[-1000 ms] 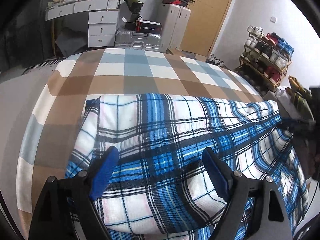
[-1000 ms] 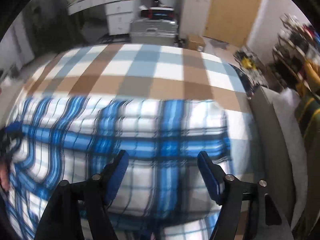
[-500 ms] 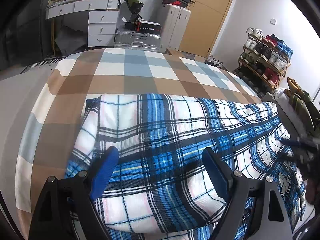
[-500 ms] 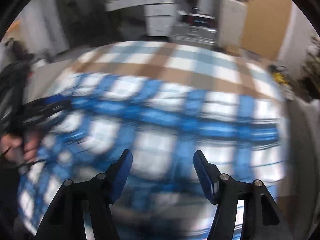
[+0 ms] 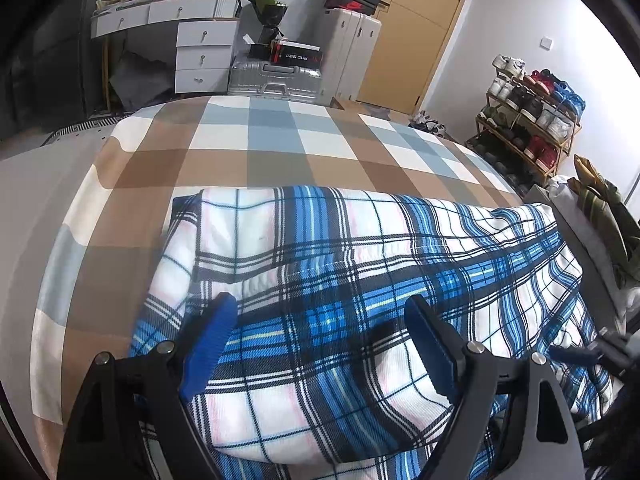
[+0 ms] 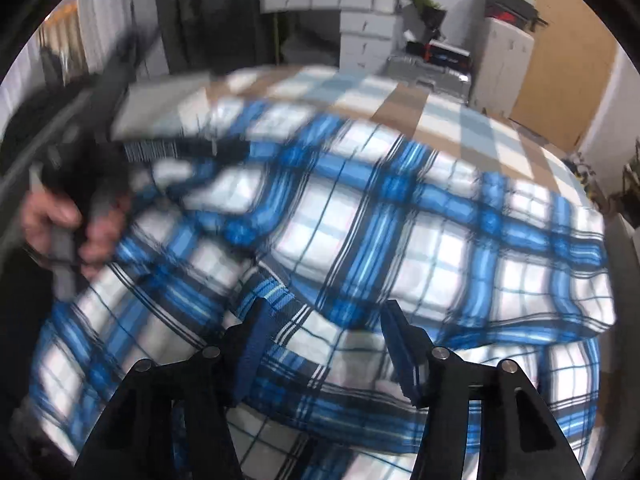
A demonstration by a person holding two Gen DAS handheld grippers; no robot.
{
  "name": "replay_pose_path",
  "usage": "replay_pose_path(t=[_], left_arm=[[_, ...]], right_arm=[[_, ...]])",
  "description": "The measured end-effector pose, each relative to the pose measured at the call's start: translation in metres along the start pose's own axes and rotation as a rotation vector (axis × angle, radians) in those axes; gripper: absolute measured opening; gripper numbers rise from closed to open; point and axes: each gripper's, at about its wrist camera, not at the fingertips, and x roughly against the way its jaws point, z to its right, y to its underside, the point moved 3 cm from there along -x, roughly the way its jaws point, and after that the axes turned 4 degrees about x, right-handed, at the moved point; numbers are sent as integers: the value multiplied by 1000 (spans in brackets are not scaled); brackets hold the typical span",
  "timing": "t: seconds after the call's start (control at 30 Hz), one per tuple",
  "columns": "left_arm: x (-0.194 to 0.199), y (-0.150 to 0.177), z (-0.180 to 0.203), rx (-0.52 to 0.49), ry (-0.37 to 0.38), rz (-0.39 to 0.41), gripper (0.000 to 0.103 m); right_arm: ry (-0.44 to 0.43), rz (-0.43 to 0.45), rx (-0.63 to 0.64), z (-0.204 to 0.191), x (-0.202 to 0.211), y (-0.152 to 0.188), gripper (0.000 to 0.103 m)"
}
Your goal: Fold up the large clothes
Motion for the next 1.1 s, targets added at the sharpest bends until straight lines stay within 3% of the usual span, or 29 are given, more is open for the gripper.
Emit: replay_pose_path(t=[0.23,0.4,0.47,0.53,0.6,0.63,0.83,1.0,1.1], left_arm=[[0,2,0,0,-5,0,82],[1,2,0,-1,-6,-1,82],[1,2,0,-1,-7,0,82],[1,2,0,0,-6,0,82],[1,3,0,-1,-7,0,82],[1,3,0,-1,-8,-1,82],[-1,3,3,-11,-28,-8,82],[6,6,18,-75,-94,-22,82],[35,9,48,-97,80,-23,82]], right_arm=[[26,-25,82,-6,18,16,54],[169,85,-47,73,44,-11,63],[231,62,-111,113,35,-16,63],[275,-34,-178,148,11,-10,63],[277,-125,-219,163,-5,10,58],[240,-120,-246,170,-9,21,59],[154,-16,-327,167,11,48,60],[84,101,-421,160,32,68,61],[45,243,-521,176,41,78,62]])
